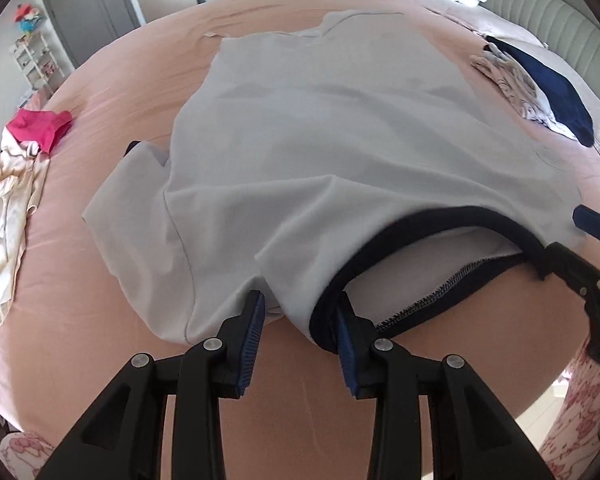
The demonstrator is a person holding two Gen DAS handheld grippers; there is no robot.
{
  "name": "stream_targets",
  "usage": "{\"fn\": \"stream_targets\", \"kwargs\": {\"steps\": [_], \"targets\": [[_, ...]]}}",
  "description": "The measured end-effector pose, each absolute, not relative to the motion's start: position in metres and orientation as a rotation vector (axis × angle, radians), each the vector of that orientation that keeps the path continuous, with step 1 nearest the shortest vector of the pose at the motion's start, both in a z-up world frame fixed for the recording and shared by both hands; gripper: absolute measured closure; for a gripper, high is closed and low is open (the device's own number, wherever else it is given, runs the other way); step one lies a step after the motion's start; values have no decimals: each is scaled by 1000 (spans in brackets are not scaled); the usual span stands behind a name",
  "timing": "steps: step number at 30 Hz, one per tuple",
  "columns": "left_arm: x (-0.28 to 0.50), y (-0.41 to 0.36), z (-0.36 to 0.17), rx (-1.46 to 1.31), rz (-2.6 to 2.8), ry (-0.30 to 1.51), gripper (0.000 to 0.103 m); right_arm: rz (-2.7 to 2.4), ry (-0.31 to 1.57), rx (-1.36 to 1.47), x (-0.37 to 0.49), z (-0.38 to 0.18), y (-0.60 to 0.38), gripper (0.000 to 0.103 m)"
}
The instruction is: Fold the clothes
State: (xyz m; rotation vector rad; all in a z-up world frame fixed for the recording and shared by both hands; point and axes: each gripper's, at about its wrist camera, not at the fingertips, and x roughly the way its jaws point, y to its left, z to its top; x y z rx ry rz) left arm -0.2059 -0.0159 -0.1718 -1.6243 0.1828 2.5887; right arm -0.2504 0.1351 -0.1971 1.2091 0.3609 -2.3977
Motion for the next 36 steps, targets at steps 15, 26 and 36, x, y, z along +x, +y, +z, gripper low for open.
{"fn": "stream_targets", "kwargs": {"steps": [15, 26, 36], "targets": [[-222, -22, -115, -1445, 2750, -24, 72, -2330, 267, 1321, -288, -218, 100, 34], [-210, -5, -154, -1455, 2679, 119, 72, -2581, 272, 1207, -283, -178, 156, 71], [-199, -28, -142, -1477, 2746, 160, 69, -2450, 562, 1335, -267, -224, 147, 70]]}}
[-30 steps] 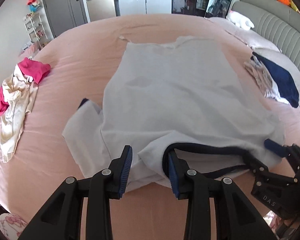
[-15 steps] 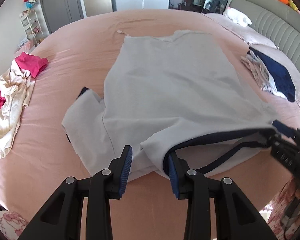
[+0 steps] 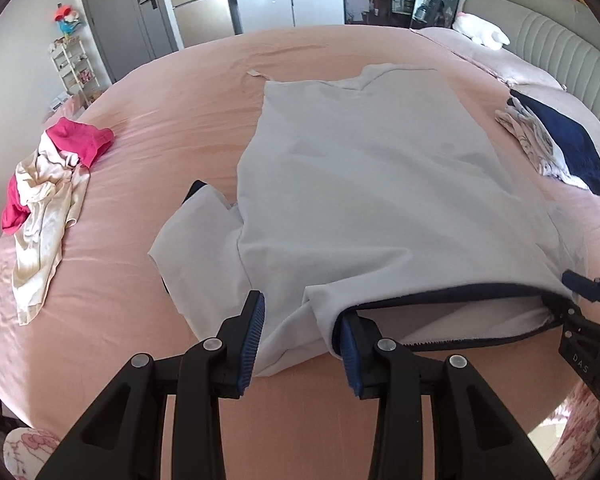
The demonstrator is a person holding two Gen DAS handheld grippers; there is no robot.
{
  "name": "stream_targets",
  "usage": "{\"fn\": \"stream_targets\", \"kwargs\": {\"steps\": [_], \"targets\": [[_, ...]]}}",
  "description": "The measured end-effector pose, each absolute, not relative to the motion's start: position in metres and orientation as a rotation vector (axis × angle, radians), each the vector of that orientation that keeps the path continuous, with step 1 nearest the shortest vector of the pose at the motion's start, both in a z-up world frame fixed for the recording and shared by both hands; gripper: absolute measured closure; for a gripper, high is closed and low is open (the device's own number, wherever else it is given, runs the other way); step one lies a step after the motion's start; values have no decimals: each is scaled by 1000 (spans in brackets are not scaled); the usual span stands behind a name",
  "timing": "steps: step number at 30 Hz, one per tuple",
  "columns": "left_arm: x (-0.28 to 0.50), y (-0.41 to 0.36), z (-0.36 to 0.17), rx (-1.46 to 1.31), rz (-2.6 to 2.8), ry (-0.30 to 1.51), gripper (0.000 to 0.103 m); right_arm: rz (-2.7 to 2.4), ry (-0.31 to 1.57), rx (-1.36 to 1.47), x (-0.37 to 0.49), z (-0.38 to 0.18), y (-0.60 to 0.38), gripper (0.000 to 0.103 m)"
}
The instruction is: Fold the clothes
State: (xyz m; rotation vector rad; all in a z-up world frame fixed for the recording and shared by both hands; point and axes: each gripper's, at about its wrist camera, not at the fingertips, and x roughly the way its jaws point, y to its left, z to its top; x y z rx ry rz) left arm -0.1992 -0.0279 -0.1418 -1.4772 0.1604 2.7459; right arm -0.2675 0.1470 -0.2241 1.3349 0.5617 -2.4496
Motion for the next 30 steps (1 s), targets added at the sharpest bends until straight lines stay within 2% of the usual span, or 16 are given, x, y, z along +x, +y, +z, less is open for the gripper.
{"fn": "stream_targets", "kwargs": {"steps": [3, 6, 7, 8, 11, 17, 24, 26, 27, 29, 30], "targets": [[-187, -26, -143, -1478, 2698, 180, 72, -2438, 585, 1308, -257, -214, 147, 70], [-176, -21, -141, -1462, 2655, 236, 81, -2472, 581, 1260, -250, -204, 152, 73], [-173, -18, -139, -1445, 2648, 278, 83, -2506, 524, 1221, -248, -198, 157, 82], [-170, -15, -137, -1420, 2650, 319, 84, -2535, 452, 1181, -245, -190, 162, 85], [-163, -11, -131, -1378, 2643, 390, 85, -2542, 375, 1132, -246, -179, 165, 86], [-155, -23, -145, -1469, 2515, 247, 85, -2425, 362, 1250, -233, -202, 163, 92], [-144, -42, -154, -1520, 2417, 18, 85, -2397, 285, 1295, -218, -206, 172, 92], [-143, -44, -144, -1468, 2399, -54, 85, -2389, 243, 1305, -220, -203, 174, 88], [-143, -39, -141, -1446, 2404, -32, 83, -2387, 216, 1308, -222, -202, 174, 84], [-148, -29, -139, -1420, 2412, 8, 78, -2387, 228, 1292, -223, -202, 168, 56], [-152, -24, -141, -1416, 2419, 28, 74, -2385, 240, 1284, -224, -203, 164, 51]]}}
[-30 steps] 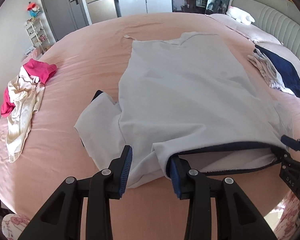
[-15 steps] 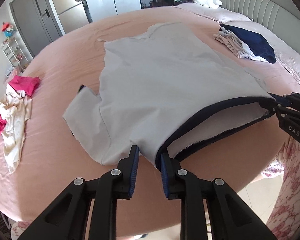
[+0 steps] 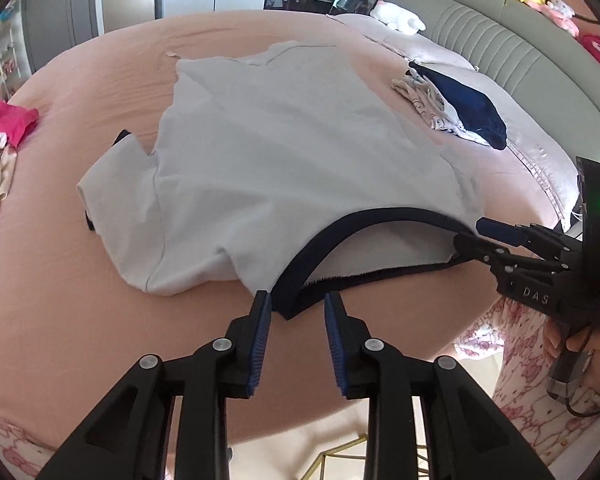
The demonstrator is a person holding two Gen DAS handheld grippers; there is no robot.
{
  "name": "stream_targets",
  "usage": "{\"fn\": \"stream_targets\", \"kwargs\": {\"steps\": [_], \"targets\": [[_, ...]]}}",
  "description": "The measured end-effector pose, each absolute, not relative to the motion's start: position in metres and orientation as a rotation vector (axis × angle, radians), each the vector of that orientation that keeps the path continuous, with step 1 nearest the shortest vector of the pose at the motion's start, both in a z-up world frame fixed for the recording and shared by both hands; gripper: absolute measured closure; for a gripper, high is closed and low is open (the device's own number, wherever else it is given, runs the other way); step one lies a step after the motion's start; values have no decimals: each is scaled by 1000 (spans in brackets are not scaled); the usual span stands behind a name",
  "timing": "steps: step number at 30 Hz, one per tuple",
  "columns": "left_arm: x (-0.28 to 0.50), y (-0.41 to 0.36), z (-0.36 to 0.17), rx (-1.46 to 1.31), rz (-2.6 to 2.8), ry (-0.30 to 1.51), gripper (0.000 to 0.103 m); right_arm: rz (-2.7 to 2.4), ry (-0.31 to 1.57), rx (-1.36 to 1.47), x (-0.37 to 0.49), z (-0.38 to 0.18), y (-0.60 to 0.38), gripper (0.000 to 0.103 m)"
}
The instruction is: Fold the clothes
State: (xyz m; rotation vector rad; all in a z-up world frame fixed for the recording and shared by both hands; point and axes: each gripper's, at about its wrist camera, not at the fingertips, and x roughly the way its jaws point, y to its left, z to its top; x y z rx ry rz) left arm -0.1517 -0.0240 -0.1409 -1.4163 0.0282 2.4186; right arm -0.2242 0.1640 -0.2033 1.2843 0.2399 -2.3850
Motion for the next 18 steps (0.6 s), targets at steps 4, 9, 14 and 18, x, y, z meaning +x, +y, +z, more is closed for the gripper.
{"fn": "stream_targets", "kwargs": {"steps": [4, 9, 14, 18], "targets": [[-174, -4, -161, -1466, 2499, 196, 72, -2415, 436, 1254, -229, -218, 142, 48], [-188, 11, -178, -1509, 2577, 417, 72, -2461, 526, 1286, -241, -229, 143, 50], [-185, 0, -174, -1538, 2518, 305, 98, -2359, 511, 1297, -237, -229, 152, 94], [-179, -14, -166, -1558, 2422, 183, 100, -2328, 365, 1332, -242, -219, 164, 96]]}}
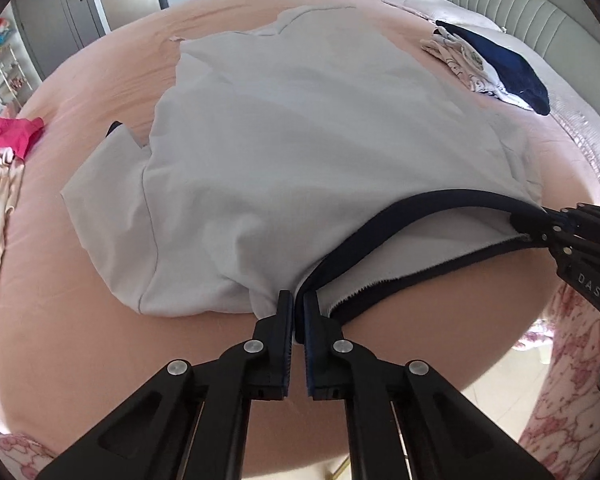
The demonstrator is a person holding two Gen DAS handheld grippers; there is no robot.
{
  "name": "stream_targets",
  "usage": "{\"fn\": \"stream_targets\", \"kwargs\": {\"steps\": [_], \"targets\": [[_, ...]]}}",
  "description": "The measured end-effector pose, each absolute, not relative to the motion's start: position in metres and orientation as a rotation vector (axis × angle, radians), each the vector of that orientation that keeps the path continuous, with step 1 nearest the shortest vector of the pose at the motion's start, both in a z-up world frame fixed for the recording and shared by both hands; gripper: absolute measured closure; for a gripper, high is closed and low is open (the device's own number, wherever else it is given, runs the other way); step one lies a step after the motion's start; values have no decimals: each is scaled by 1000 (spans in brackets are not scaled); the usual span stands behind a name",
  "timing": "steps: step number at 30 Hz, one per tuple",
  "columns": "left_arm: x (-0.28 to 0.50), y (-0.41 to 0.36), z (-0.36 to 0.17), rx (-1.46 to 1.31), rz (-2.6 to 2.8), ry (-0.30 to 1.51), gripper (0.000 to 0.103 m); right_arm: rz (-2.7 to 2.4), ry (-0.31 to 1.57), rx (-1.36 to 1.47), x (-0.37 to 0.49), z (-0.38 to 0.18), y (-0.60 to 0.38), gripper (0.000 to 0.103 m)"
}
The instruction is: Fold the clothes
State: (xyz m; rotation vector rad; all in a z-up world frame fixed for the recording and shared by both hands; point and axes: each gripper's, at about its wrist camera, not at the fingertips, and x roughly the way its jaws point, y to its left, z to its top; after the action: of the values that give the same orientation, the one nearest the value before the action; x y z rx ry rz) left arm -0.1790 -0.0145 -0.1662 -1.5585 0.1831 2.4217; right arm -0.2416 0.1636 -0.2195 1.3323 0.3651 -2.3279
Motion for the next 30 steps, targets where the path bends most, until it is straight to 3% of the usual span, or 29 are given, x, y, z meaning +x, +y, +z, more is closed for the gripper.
{"fn": "stream_targets", "kwargs": {"steps": [5, 9, 14, 15, 16, 17, 18, 20, 27, 30], "targets": [[-167, -28, -165, -1576, 2304, 29, 100, -2310, 378, 1332, -237, -213, 166, 97], [-161, -51, -160, -1558, 2185, -281, 98, -2281, 379, 1384, -232, -222, 171, 95], [-167, -116, -132, -1451, 2429, -598, 89, -2242, 195, 1371, -235, -195, 187, 77], [-172, -132, -133, -1434, 2475, -674, 78, -2255, 150, 1341, -236, -186, 191, 73], [-183, -148, -137, -1439, 2506, -748, 57, -2271, 115, 1309, -237, -177, 192, 59], [-196, -165, -144, -1452, 2524, -833, 47, -2275, 97, 1283, -239, -170, 189, 45], [-206, -176, -150, -1444, 2521, -922, 39, -2274, 87, 1260, -242, -164, 184, 43], [-229, -191, -162, -1453, 2485, -1028, 39, -2241, 121, 1247, -253, -161, 159, 42], [-289, -188, -196, -1566, 2332, -1010, 39, -2059, 148, 1182, -275, -165, 36, 42], [-291, -180, -196, -1583, 2384, -809, 40, -2025, 155, 1200, -293, -176, -16, 42]]}}
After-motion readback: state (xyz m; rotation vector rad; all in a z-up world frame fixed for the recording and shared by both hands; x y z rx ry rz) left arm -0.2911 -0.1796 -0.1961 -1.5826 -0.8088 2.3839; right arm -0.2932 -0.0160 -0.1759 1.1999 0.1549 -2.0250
